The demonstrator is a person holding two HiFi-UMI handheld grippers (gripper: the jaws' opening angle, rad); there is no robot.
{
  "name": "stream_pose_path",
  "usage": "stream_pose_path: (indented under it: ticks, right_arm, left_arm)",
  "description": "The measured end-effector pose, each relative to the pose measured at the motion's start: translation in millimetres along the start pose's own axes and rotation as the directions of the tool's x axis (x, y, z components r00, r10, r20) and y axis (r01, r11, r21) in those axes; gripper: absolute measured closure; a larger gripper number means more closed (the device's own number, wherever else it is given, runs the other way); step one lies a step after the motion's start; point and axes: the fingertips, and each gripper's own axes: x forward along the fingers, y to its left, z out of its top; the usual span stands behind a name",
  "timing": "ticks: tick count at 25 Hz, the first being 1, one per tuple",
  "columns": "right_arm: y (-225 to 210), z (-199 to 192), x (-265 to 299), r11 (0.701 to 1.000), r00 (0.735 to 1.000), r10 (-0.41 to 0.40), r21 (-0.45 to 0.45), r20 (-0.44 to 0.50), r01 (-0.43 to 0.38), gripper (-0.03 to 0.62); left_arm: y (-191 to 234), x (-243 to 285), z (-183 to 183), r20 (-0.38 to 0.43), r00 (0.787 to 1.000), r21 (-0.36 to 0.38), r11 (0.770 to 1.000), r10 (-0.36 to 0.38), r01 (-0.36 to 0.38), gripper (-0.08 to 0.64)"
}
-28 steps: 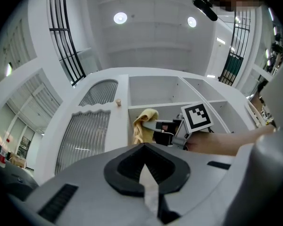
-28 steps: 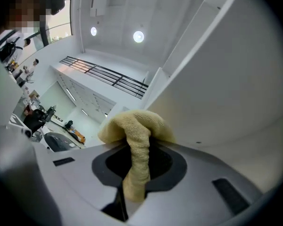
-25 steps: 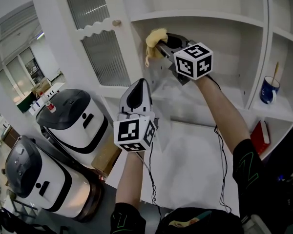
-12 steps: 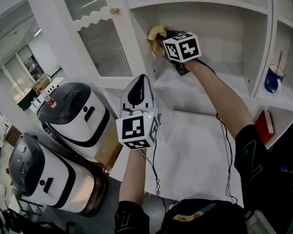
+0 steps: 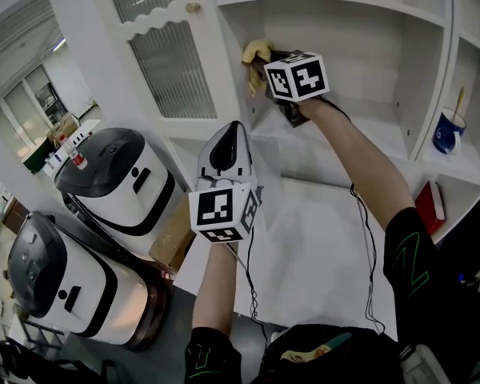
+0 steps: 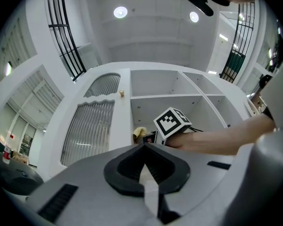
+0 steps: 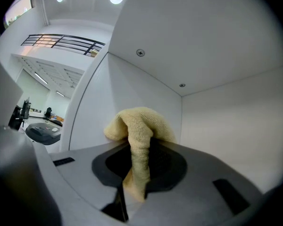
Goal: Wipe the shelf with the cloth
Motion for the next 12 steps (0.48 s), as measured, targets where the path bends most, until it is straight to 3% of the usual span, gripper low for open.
stream_pose_path:
  ticks: [12]
  right_arm:
    - [48, 4, -32, 0.993, 0.993, 0.116, -0.037, 0.032, -0.114, 0.534]
  left_arm:
    - [-14, 6, -17, -0.021, 0.999, -0.039, 0.999, -0.031, 0.031, 0.56]
